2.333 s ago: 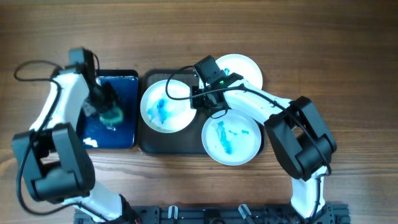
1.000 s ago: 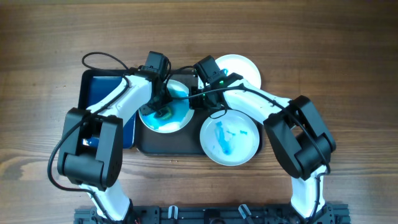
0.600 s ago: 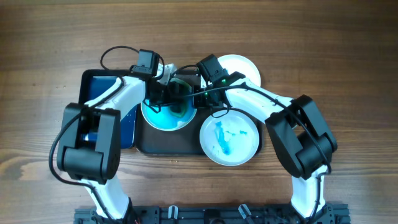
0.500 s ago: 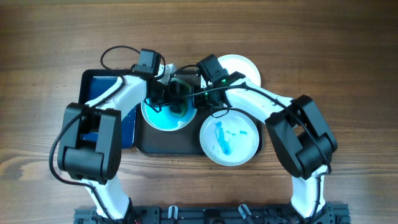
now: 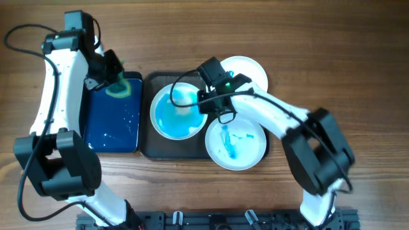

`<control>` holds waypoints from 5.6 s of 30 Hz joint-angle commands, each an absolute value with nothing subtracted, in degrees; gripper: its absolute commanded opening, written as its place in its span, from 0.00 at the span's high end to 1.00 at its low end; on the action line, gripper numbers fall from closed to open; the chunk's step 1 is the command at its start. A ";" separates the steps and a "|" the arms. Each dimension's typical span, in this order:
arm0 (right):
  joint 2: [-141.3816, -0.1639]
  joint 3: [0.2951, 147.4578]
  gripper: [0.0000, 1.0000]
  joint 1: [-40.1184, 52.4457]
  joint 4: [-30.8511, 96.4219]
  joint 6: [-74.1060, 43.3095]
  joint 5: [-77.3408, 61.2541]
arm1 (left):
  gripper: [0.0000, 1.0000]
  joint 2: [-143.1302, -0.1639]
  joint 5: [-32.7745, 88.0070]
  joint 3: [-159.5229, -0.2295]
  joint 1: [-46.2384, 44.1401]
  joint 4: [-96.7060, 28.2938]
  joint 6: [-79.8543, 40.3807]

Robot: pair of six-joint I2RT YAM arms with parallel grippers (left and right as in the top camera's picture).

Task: Clean dirty plates on tray and stack at the side
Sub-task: 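Lift the scrubbed plate with the right gripper and place it right of the tray, then grasp the top-right plate with the right gripper and drag it left, then scrub the held plate with the sponge in the left gripper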

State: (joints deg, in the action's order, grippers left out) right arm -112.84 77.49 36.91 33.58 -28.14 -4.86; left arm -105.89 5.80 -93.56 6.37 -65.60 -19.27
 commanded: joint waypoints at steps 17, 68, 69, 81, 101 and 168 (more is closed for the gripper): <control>-102.10 78.54 0.96 68.77 15.14 5.28 87.13 | 0.96 -104.79 5.48 -94.52 6.17 -65.63 -19.97; -87.70 69.06 0.51 -6.87 38.83 -9.45 -16.19 | 0.96 -104.79 6.98 -94.52 0.03 -63.70 -19.97; -88.92 69.06 0.51 -4.05 37.04 -9.67 -15.66 | 0.96 -104.79 6.98 -94.52 0.03 -63.75 -19.97; -111.48 68.99 0.67 6.81 23.55 -15.18 -13.47 | 0.96 -104.79 6.98 -94.52 0.03 -63.92 -19.99; -105.34 69.47 0.96 31.35 25.45 -41.45 -10.41 | 0.96 -104.79 6.96 -94.52 -1.65 -63.90 -19.97; -116.79 69.36 0.96 30.68 19.09 -37.47 -20.84 | 0.96 -115.09 19.00 -64.93 -18.44 -39.75 -7.88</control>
